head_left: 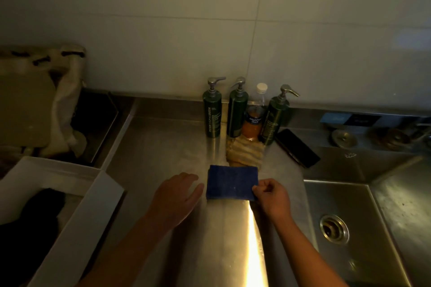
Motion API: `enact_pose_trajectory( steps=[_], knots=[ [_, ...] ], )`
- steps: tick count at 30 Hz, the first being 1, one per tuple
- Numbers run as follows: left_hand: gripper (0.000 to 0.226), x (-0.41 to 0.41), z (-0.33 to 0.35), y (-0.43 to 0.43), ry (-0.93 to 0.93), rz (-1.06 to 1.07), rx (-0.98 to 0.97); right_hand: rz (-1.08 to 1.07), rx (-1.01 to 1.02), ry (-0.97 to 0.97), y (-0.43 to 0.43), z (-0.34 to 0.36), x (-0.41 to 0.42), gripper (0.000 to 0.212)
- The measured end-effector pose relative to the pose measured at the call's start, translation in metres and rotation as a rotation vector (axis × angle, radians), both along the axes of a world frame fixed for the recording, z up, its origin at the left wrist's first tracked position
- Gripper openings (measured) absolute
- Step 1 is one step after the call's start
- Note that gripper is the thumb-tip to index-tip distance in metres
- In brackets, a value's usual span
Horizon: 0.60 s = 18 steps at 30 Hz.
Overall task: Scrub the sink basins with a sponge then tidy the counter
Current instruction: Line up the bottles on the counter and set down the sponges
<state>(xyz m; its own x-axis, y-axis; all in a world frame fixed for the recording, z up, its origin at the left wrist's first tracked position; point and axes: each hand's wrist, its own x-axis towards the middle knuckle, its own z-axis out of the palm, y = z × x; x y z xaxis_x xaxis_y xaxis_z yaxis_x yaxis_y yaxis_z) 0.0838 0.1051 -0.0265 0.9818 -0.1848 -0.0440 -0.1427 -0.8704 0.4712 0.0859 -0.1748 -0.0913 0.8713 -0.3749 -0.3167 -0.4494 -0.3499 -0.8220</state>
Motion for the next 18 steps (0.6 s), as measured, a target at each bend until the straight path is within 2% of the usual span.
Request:
enact_pose_trajectory(
  steps=[4,7,10,18],
  knots=[
    [0.079,-0.005,0.006,-0.010,-0.017,0.014,0.003,0.045,-0.006,-0.011,0.000,0.000,-0.003,0.013],
    [0.075,-0.006,0.010,-0.017,-0.025,0.026,-0.007,0.169,-0.062,0.082,0.000,0.003,-0.001,0.029],
    [0.075,-0.007,0.010,-0.022,-0.033,0.021,-0.006,0.205,-0.076,0.119,0.000,-0.001,0.003,0.037],
    [0.074,-0.003,0.002,-0.031,-0.003,0.015,-0.005,0.166,-0.049,0.159,-0.009,-0.005,0.000,0.032]
  ],
)
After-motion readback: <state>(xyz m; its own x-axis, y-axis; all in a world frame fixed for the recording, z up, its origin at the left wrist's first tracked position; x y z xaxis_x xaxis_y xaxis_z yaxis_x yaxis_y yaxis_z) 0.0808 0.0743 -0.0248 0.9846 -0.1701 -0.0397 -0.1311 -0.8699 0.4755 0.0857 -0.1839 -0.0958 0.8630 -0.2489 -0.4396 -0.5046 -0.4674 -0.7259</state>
